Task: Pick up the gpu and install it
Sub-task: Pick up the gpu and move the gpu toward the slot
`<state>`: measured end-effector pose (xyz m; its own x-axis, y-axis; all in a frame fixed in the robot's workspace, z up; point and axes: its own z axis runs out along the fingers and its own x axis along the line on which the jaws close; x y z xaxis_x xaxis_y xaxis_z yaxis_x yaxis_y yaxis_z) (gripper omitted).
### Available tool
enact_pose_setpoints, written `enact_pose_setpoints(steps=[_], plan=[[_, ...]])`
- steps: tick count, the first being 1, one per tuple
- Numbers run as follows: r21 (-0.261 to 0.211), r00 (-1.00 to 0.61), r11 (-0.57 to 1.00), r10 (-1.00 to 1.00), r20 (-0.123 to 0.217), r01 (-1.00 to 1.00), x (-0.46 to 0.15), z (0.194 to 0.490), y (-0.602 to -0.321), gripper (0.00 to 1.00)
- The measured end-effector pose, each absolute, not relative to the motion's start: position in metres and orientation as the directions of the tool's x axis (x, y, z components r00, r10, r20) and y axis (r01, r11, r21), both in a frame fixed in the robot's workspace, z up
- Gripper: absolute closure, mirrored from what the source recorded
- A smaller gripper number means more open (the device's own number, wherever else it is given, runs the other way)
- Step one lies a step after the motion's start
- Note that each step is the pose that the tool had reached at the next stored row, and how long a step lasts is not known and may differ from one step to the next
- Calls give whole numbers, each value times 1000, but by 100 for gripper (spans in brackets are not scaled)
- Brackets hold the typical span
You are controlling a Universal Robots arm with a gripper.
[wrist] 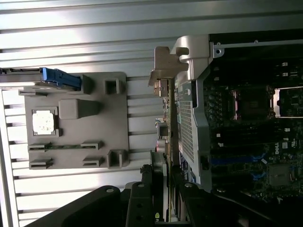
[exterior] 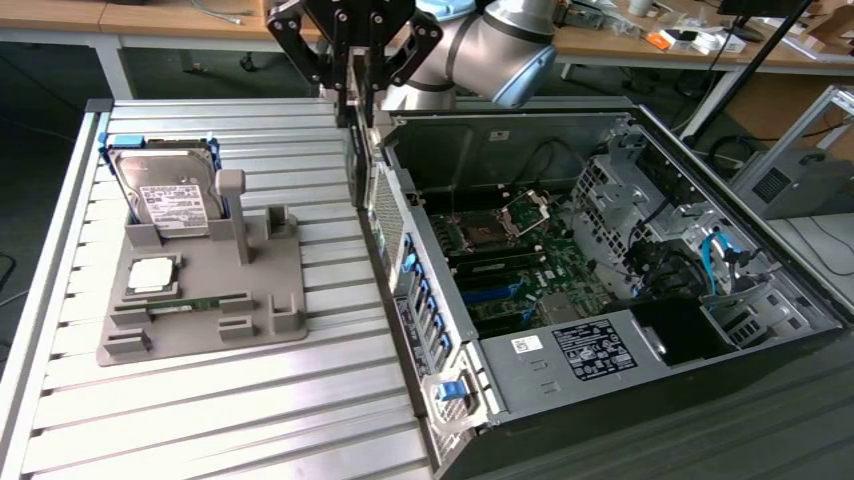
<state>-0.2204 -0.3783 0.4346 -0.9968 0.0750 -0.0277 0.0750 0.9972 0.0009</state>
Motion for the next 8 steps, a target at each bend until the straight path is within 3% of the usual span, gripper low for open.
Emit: enact_pose_setpoints(steps=[8], plan=[[1, -997, 997, 75, -28, 75, -217, 435, -378, 73]])
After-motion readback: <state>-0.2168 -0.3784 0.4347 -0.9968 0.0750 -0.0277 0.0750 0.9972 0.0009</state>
